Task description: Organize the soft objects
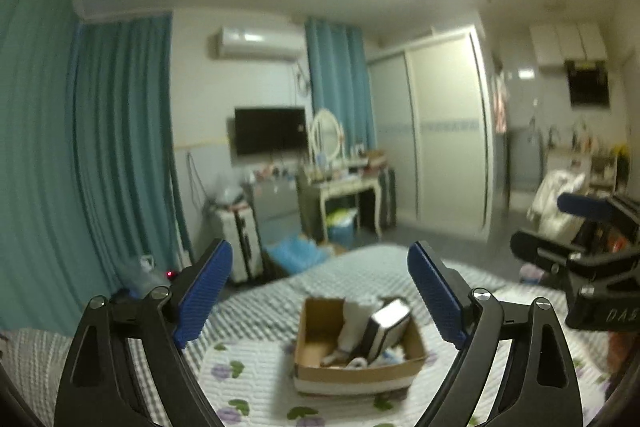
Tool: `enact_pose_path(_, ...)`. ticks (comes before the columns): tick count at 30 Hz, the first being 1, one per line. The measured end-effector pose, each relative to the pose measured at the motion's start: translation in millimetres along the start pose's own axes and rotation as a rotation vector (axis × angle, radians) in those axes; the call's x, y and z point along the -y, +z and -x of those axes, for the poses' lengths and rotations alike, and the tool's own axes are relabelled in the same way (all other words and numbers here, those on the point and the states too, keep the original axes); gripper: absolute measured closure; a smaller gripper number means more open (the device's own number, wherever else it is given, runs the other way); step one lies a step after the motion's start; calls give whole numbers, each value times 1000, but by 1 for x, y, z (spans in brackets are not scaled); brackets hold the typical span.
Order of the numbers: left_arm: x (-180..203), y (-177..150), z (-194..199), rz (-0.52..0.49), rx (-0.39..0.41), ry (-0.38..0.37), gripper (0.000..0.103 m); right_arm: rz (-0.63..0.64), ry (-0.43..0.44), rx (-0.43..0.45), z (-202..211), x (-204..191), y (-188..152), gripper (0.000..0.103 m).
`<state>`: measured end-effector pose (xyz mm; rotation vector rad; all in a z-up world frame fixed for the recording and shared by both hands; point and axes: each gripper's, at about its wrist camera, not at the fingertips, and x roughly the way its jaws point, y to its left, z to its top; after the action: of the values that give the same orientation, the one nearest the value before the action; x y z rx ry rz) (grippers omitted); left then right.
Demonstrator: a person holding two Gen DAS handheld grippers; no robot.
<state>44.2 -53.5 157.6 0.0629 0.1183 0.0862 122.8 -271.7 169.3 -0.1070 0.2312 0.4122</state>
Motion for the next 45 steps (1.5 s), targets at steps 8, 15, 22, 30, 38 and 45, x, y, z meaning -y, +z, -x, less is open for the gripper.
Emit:
enact_pose_path(8,-9,-4,56,-9,77,16,12,-24,-12,84,69,-12,-2,0)
enact_pose_path(15,-14,-51,33,44,6,-37,12,-116,26,93,63,-9,-40,0)
enact_pose_path(22,-10,-101,1,29,-80,-12,12,-119,41,32,6,-13,-86,0)
enact_pose_path(30,-7,-140,-17,1,-155,35,12,-103,22,-26,-40,-25,-144,0)
enact_pose_path(38,-7,-152,-18,14,-193,31,12,-127,17,-56,-49,-21,-154,0)
enact_pose_path(45,-8,-155,-17,24,-199,25,12,-122,3,-47,-44,-23,-155,0)
